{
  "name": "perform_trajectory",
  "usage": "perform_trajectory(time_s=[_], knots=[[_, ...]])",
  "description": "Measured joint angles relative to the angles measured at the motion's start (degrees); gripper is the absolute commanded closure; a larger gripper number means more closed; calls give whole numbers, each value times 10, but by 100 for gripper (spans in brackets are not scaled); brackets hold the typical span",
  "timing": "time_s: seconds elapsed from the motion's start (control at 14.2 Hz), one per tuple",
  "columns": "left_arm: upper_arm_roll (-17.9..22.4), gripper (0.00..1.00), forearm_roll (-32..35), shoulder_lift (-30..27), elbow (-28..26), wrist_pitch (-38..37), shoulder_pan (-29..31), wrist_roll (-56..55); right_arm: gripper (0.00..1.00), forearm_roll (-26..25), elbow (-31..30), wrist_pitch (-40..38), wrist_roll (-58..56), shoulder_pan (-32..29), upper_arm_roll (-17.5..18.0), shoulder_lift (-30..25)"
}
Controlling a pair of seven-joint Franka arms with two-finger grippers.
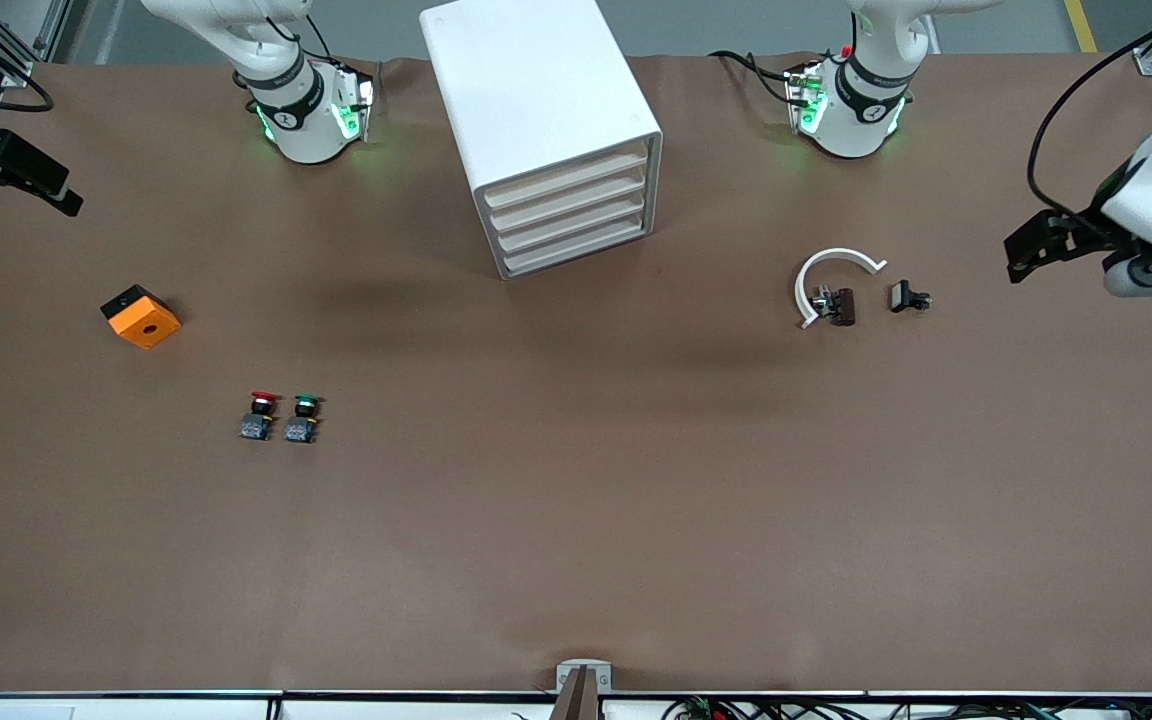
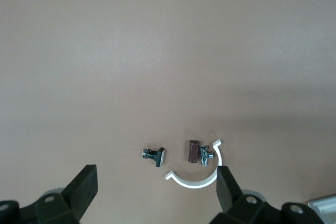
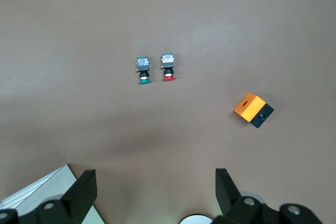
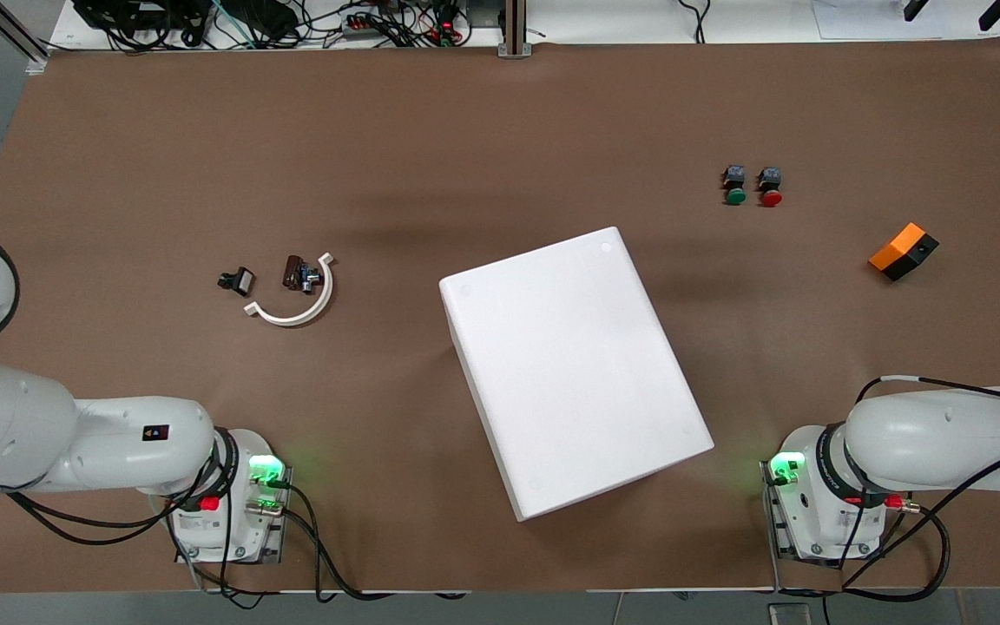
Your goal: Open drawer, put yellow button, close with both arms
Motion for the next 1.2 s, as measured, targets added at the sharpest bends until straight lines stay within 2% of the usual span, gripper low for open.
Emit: perform_trajectory(time_s=[0.71, 1.2], knots=[[3, 0, -6, -17, 1, -21, -4, 3, 0, -10, 0, 16, -18, 0, 5, 0], [3, 0, -32, -19, 2, -22, -6, -63, 0, -26, 0, 21, -54, 8, 10, 0]])
